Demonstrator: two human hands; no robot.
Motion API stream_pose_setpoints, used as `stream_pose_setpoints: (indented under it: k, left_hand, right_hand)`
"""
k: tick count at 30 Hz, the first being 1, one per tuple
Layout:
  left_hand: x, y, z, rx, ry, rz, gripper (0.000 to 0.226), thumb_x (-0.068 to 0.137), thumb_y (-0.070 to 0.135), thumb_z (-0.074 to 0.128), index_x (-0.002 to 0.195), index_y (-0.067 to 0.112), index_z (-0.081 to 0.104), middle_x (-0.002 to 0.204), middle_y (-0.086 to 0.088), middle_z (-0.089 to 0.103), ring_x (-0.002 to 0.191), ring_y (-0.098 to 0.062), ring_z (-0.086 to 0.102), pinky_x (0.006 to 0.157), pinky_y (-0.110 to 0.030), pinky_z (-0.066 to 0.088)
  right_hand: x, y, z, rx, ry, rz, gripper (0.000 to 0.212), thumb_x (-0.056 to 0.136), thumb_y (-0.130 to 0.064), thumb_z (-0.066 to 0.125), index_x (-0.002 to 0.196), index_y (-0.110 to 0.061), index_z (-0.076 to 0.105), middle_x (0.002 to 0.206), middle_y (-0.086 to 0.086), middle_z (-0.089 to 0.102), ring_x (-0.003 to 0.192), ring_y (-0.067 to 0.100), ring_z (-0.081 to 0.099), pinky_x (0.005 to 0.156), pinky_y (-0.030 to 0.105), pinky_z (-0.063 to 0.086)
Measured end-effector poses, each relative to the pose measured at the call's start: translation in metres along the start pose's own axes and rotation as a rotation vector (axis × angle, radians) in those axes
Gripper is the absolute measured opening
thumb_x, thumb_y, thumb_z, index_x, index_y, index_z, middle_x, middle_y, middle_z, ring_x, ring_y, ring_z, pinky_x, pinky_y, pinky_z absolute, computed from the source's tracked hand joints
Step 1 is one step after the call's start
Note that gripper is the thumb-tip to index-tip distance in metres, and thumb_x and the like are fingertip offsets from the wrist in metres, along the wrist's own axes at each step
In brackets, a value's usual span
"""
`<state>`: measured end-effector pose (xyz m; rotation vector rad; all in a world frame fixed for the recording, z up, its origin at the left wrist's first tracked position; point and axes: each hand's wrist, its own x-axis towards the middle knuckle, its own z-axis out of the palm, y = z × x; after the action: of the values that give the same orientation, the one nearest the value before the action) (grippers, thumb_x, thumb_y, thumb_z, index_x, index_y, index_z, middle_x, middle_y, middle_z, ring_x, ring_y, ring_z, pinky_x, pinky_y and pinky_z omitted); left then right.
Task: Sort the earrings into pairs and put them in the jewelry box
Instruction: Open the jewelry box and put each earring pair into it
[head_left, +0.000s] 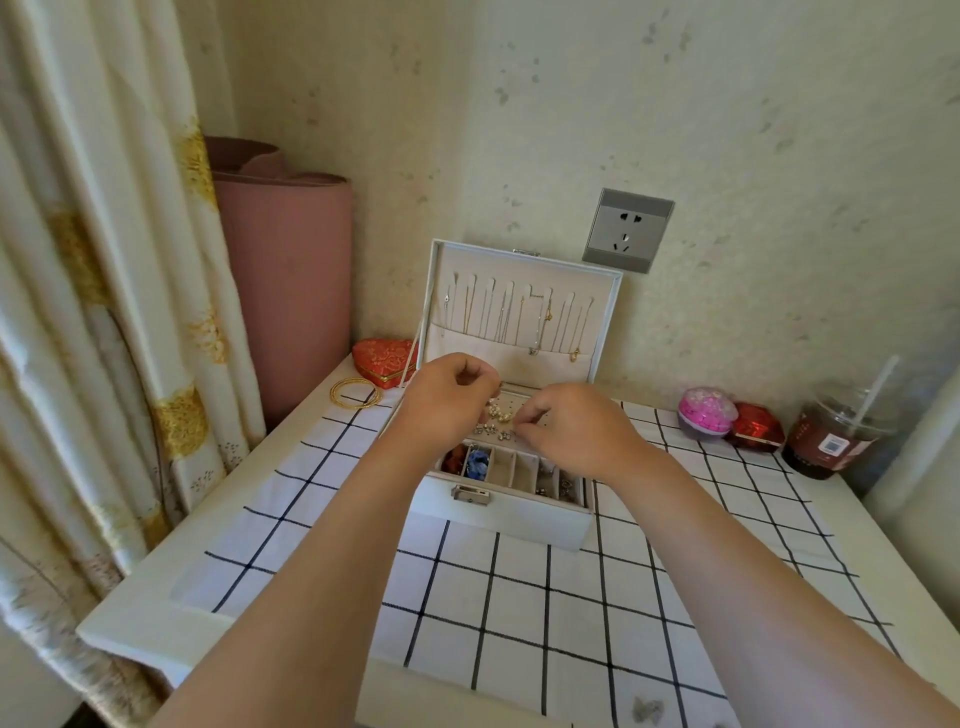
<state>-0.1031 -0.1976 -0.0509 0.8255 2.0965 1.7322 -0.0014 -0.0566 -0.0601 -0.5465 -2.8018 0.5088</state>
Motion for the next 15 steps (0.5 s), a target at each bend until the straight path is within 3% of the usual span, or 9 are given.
stream_pose_setpoints:
  k: [3, 6, 10, 15]
  left_hand:
    - [-0.002, 0.005, 0.004, -0.070, -0.021, -0.041, 0.012, 0.094, 0.018, 0.060, 0.097, 0.013, 0.070, 0.086, 0.002, 0.073, 0.058, -0.006, 0.061, 0.049, -0.015, 0.045]
    - [-0.005, 0.009, 0.007, -0.150, -0.051, -0.067, 0.014, 0.095, 0.019, 0.060, 0.099, 0.012, 0.071, 0.084, 0.005, 0.074, 0.058, -0.005, 0.062, 0.052, -0.019, 0.046]
    - [-0.007, 0.012, 0.011, -0.231, -0.084, -0.120, 0.014, 0.094, 0.024, 0.062, 0.101, 0.015, 0.071, 0.085, 0.004, 0.072, 0.070, -0.010, 0.066, 0.059, -0.021, 0.051]
    - [-0.011, 0.016, 0.012, -0.229, -0.112, -0.143, 0.016, 0.094, 0.030, 0.063, 0.101, 0.019, 0.071, 0.085, 0.008, 0.072, 0.072, -0.010, 0.066, 0.063, -0.023, 0.051]
  right_hand:
    - [0.003, 0.003, -0.007, 0.175, 0.080, 0.004, 0.016, 0.092, -0.022, 0.066, 0.103, -0.032, 0.074, 0.101, -0.017, 0.070, 0.098, 0.000, 0.063, 0.089, 0.024, 0.048]
    - [0.001, -0.003, -0.019, 0.432, 0.142, 0.016, 0.019, 0.088, -0.018, 0.074, 0.101, -0.031, 0.073, 0.091, -0.016, 0.071, 0.081, -0.011, 0.063, 0.070, 0.007, 0.044]
    - [-0.008, -0.014, -0.027, 0.658, 0.146, 0.002, 0.023, 0.081, -0.013, 0.082, 0.102, -0.021, 0.076, 0.091, -0.001, 0.075, 0.054, -0.005, 0.060, 0.050, 0.015, 0.047]
    - [-0.011, -0.013, -0.025, 0.764, 0.258, 0.039, 0.020, 0.081, -0.009, 0.081, 0.100, -0.015, 0.077, 0.087, -0.002, 0.076, 0.045, 0.002, 0.054, 0.051, 0.020, 0.051]
